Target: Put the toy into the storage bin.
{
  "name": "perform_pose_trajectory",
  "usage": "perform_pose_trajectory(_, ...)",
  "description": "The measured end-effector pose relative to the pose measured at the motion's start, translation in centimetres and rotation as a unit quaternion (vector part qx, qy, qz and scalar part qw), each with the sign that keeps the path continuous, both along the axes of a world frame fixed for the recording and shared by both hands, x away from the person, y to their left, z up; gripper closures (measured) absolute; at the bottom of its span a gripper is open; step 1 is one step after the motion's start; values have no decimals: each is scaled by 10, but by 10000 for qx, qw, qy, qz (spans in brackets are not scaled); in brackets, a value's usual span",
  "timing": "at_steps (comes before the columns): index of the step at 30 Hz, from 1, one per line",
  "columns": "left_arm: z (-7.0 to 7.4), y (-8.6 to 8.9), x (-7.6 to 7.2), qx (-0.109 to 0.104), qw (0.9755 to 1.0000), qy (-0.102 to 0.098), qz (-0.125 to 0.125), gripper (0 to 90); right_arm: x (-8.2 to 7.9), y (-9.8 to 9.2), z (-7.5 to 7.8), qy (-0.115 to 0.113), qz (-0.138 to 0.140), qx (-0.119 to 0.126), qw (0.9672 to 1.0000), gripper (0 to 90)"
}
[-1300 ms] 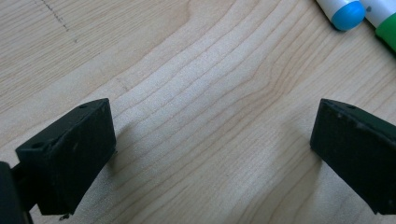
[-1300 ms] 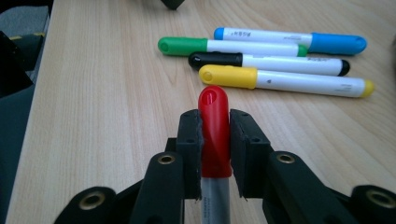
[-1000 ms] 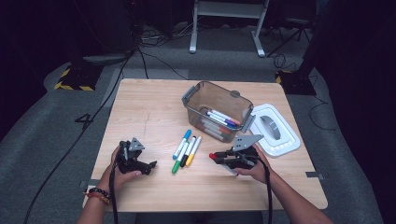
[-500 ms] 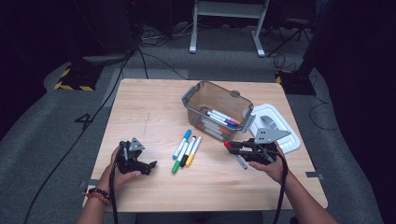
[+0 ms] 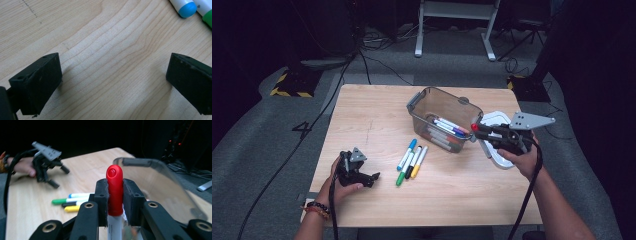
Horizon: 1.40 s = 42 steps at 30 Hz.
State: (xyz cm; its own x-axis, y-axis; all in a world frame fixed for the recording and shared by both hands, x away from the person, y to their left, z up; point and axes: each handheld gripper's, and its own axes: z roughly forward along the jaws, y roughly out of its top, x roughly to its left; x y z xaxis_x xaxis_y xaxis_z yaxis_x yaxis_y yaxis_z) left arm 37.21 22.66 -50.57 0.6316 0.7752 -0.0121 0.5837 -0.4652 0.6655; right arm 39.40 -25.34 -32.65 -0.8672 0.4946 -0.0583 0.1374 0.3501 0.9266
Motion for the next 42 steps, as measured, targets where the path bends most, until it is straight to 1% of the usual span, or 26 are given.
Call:
perform_pose_trajectory(3,0,0,0,1,10000,0,-1,6,12,0,11,-32,-110,8,9999,750)
perform_pose_trajectory(4,0,0,0,0,10000,0,-1,6,16,1,14,-30,-153,-24,9999,750)
perform_pose_trajectory(9,0,0,0,1,10000,0,-1,5,34,10,25,-24,-280,-128,9995,750)
perform_pose_trajectory(16,0,0,0,6,10000,6,-6,5,56,25,34,-5,-410,-222,9989,750)
perform_pose_trajectory(20,0,0,0,3,10000,14,-11,6,68,33,37,71,-442,-243,9987,750)
perform_pose_trajectory(22,0,0,0,-1,10000,13,-16,5,71,35,37,99,-445,-276,9986,750)
perform_pose_trajectory(23,0,0,0,2,10000,14,-11,5,79,40,37,156,-474,-363,9981,750)
perform_pose_trajectory(29,0,0,0,3,10000,15,-12,5,93,56,29,305,-499,-601,9965,750)
perform_pose_trajectory(31,0,0,0,12,10000,10,-18,5,98,60,26,363,-477,-617,9963,750)
perform_pose_trajectory(33,0,0,0,24,10000,2,-21,5,102,66,22,383,-468,-705,9957,750)
perform_pose_trajectory(36,0,0,0,23,10000,-2,-33,5,109,74,16,463,-460,-774,9949,750)
perform_pose_trajectory(37,0,0,0,22,10000,1,-36,6,111,76,14,499,-435,-752,9950,750)
perform_pose_trajectory(41,0,0,0,25,10000,-1,-32,5,121,86,4,616,-440,-992,9922,750)
perform_pose_trajectory(42,0,0,1,28,10000,-3,-37,5,124,88,1,667,-458,-1061,9911,750)
